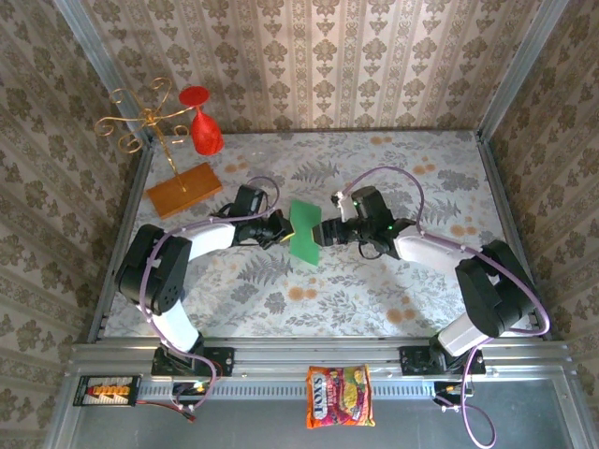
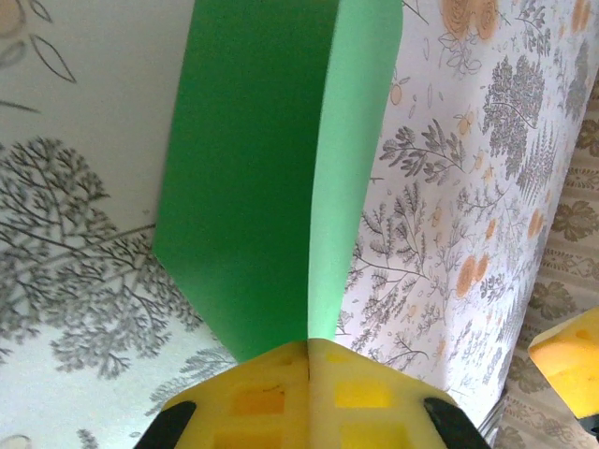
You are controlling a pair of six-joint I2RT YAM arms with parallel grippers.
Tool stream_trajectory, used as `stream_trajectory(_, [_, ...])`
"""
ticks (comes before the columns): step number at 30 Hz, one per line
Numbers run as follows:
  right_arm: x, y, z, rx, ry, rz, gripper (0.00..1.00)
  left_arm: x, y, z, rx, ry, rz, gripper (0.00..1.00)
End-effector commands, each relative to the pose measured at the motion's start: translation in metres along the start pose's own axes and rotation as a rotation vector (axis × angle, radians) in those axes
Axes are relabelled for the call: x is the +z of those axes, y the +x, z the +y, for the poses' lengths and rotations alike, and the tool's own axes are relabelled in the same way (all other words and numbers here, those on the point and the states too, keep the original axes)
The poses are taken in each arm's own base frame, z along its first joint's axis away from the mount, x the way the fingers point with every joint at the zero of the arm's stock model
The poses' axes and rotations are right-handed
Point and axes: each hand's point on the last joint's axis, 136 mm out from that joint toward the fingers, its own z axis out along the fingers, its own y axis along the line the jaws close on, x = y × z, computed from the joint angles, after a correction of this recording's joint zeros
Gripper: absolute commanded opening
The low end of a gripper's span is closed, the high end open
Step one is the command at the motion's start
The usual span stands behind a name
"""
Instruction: Fold a paper plane with a square sheet of paper (pick it up from the middle)
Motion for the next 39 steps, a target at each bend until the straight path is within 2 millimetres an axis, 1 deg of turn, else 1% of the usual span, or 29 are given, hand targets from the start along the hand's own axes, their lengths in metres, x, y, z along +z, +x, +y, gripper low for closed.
stream_trajectory(1, [0.002, -0.007, 0.008, -0.148, 0.000, -0.067, 0.75, -0.005, 0.002, 0.001, -0.056, -0.040, -0.036, 0.00])
stream_trajectory(4, [0.005, 0.002, 0.023, -0.261, -0.039, -0.110, 0.75, -0.004, 0.005, -0.001, -0.079, -0.047, -0.054, 0.00])
stream_trajectory(5, [0.006, 0.008, 0.032, -0.315, -0.079, -0.107, 0.73, -0.003, 0.006, -0.001, -0.085, -0.053, -0.063, 0.00])
stream_trajectory(6, [0.007, 0.015, 0.037, -0.354, -0.096, -0.101, 0.73, -0.002, 0.006, -0.001, -0.088, -0.060, -0.070, 0.00])
stream_trajectory(8, [0.010, 0.025, 0.043, -0.428, -0.088, -0.095, 0.72, 0.000, 0.009, -0.001, -0.094, -0.067, -0.072, 0.00])
stream_trajectory(11, [0.017, 0.039, 0.046, -0.508, -0.067, -0.087, 0.72, 0.003, 0.013, -0.001, -0.104, -0.067, -0.070, 0.00])
stream_trajectory(16, [0.029, 0.056, 0.043, -0.615, -0.017, -0.080, 0.72, 0.006, 0.015, -0.002, -0.110, -0.065, -0.067, 0.00])
stream_trajectory(20, [0.039, 0.070, 0.044, -0.772, 0.026, -0.063, 0.68, 0.007, 0.016, -0.002, -0.111, -0.064, -0.059, 0.00])
stream_trajectory(22, [0.042, 0.069, 0.040, -0.810, 0.072, -0.076, 0.66, 0.008, 0.017, -0.003, -0.108, -0.063, -0.055, 0.00])
stream_trajectory(27, [0.039, 0.054, 0.031, -0.810, 0.158, -0.149, 0.62, 0.007, 0.018, -0.004, -0.098, -0.066, -0.048, 0.00])
stream_trajectory(30, [0.038, 0.051, 0.028, -0.811, 0.184, -0.158, 0.56, 0.007, 0.019, -0.003, -0.096, -0.068, -0.045, 0.00])
stream_trajectory(34, [0.032, 0.048, 0.032, -0.813, 0.177, -0.172, 0.44, 0.008, 0.019, -0.003, -0.098, -0.069, -0.045, 0.00])
stream_trajectory(36, [0.028, 0.047, 0.035, -0.806, 0.165, -0.182, 0.41, 0.008, 0.019, -0.001, -0.098, -0.076, -0.044, 0.00])
stream_trajectory(39, [0.025, 0.044, 0.038, -0.796, 0.159, -0.199, 0.40, 0.008, 0.019, 0.000, -0.096, -0.078, -0.043, 0.00])
